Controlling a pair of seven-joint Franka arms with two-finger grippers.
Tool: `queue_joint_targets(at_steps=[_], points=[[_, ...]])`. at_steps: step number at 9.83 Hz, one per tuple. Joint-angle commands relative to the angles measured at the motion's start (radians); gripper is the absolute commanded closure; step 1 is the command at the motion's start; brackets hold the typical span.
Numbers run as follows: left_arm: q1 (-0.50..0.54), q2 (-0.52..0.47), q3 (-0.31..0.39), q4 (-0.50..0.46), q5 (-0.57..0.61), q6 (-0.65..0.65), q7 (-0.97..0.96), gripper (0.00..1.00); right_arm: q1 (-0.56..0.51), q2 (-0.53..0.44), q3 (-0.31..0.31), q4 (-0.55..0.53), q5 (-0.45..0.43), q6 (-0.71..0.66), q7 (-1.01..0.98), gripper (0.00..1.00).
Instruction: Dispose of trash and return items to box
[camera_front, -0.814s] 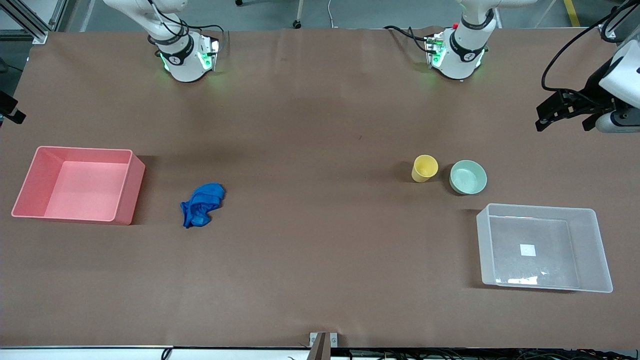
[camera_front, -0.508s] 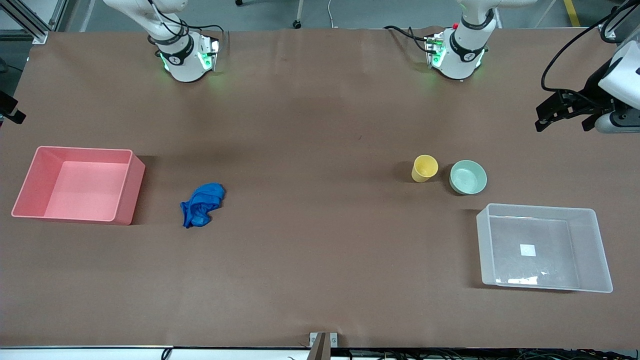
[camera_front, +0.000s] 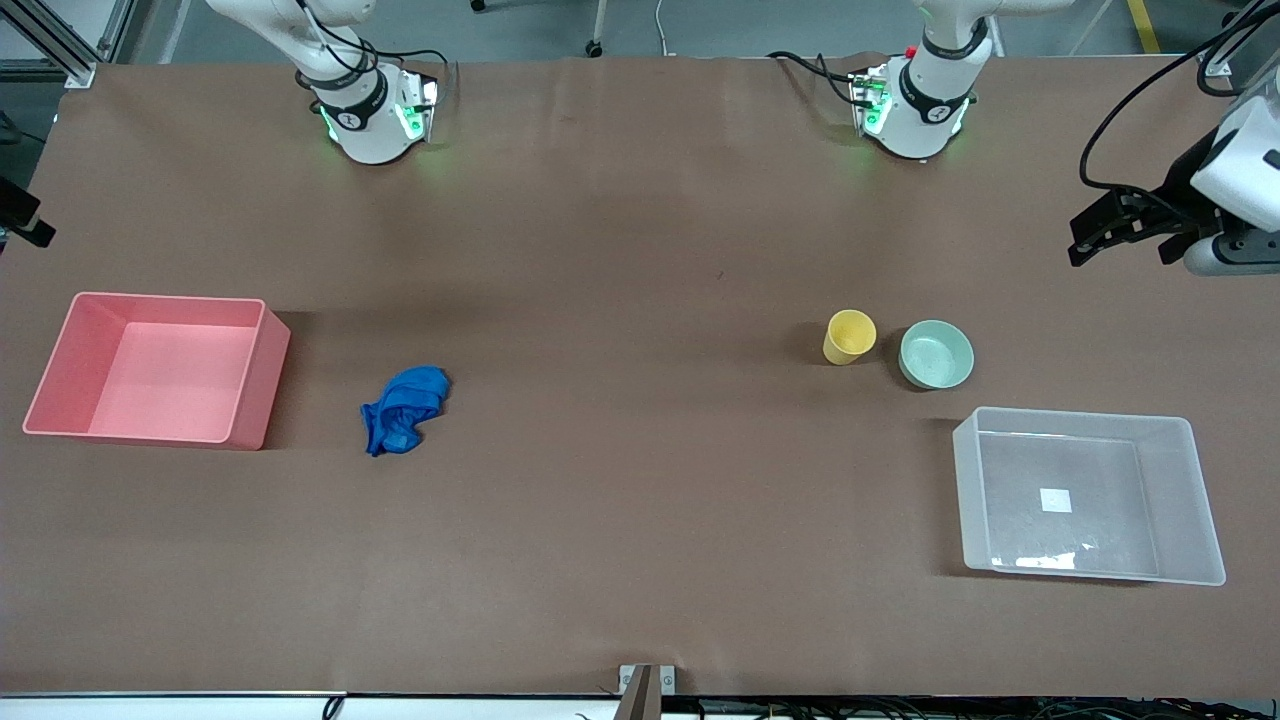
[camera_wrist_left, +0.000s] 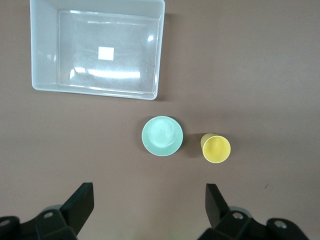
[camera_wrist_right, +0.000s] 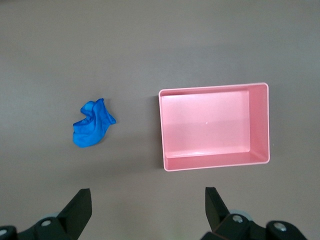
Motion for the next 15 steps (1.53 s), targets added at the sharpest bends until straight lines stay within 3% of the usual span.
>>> queue_joint_targets(at_steps=[1, 4, 6, 7, 9, 11, 12, 13, 14, 15], points=[[0.01, -0.012, 0.03, -0.218, -0.004, 0.175, 0.024, 0.02, 0.017, 0.043, -0.003, 0.003, -0.006, 0.015, -0.041, 0.0], [0.014, 0.019, 0.05, -0.516, -0.004, 0.526, 0.052, 0.02, 0.077, 0.156, 0.018, -0.093, -0.003, 0.172, 0.031, 0.0], [0.014, 0.094, 0.051, -0.653, -0.001, 0.738, 0.054, 0.02, 0.079, 0.275, 0.115, -0.13, -0.005, 0.299, 0.176, 0.0], [0.014, 0.143, 0.05, -0.71, -0.001, 0.847, 0.055, 0.02, 0.092, 0.305, 0.13, -0.211, -0.005, 0.435, 0.206, 0.0], [0.014, 0.265, 0.05, -0.732, 0.001, 0.97, 0.067, 0.02, 0.134, 0.359, 0.132, -0.421, -0.009, 0.788, 0.272, 0.0], [0.016, 0.347, 0.05, -0.751, -0.001, 1.078, 0.095, 0.02, 0.14, 0.414, 0.132, -0.535, -0.018, 0.968, 0.272, 0.0], [0.015, 0.367, 0.05, -0.759, -0.001, 1.11, 0.095, 0.13, 0.14, 0.453, 0.132, -0.57, -0.02, 1.048, 0.272, 0.0], [0.014, 0.388, 0.05, -0.762, -0.001, 1.139, 0.095, 0.58, 0.14, 0.496, 0.132, -0.575, -0.02, 1.081, 0.272, 0.0], [0.014, 0.402, 0.05, -0.764, -0.001, 1.143, 0.095, 0.86, 0.143, 0.51, 0.132, -0.575, -0.02, 1.081, 0.274, 0.0], [0.014, 0.402, 0.05, -0.771, 0.001, 1.143, 0.096, 0.99, 0.145, 0.528, 0.132, -0.577, -0.02, 1.092, 0.274, 0.0]])
